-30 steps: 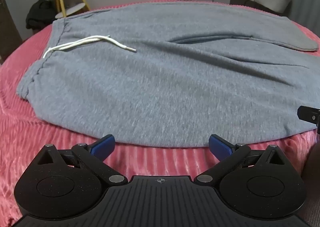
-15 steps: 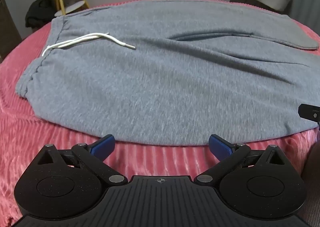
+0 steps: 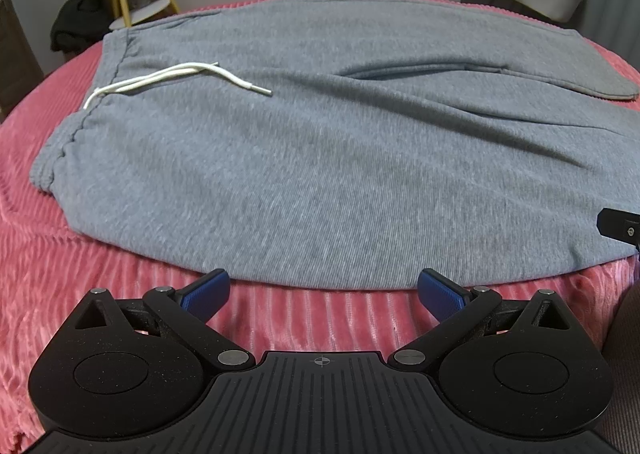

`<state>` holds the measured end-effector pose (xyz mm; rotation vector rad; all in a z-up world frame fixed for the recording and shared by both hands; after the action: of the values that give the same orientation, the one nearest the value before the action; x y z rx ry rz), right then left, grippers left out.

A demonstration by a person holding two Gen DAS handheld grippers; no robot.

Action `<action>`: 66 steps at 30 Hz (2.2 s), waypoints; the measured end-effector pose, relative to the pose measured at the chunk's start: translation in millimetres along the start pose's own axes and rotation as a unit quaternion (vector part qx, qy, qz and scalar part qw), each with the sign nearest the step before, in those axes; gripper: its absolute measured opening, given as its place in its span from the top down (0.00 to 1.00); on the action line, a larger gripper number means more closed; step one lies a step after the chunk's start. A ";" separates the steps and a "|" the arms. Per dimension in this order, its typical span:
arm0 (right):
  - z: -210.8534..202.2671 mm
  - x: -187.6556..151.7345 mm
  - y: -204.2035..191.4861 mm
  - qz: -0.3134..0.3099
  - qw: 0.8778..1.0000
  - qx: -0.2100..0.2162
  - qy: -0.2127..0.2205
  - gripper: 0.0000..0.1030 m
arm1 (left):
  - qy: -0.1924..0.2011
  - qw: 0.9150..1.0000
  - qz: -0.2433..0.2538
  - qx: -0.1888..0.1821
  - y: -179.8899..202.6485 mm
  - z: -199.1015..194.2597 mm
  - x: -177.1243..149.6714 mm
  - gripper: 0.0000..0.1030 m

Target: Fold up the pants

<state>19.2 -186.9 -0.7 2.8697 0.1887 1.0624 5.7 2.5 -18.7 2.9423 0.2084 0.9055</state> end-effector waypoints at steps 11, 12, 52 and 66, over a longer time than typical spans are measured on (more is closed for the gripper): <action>-0.2 -0.1 0.1 0.002 1.000 0.001 0.000 0.04 | -0.002 1.000 -0.002 -0.001 -2.0 -0.1 -2.0 0.00; -0.2 -0.1 0.3 0.002 1.000 0.001 0.000 0.04 | -0.002 1.000 -0.002 -0.001 -2.4 -0.2 -3.0 0.00; 0.8 -1.3 2.1 0.014 1.000 0.009 -0.001 0.04 | -0.010 1.000 -0.008 0.005 -2.0 -1.0 0.5 0.00; -1.8 -1.8 3.3 0.018 1.000 0.016 0.003 0.04 | -0.013 1.000 -0.007 0.009 -0.8 -2.1 2.7 0.00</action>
<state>17.1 -190.3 -0.2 2.9094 0.1560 1.0847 6.7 3.8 -15.6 2.9632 0.2363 0.8684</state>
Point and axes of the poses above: each gripper's, at about its wrist camera, not at the fingertips, and z roughly the way its jaws point, y to its right, x to its top, the point moved 1 cm from there along z, roughly the way its jaws point, and after that the axes turned 14 degrees about -z, right-handed, at the moved point
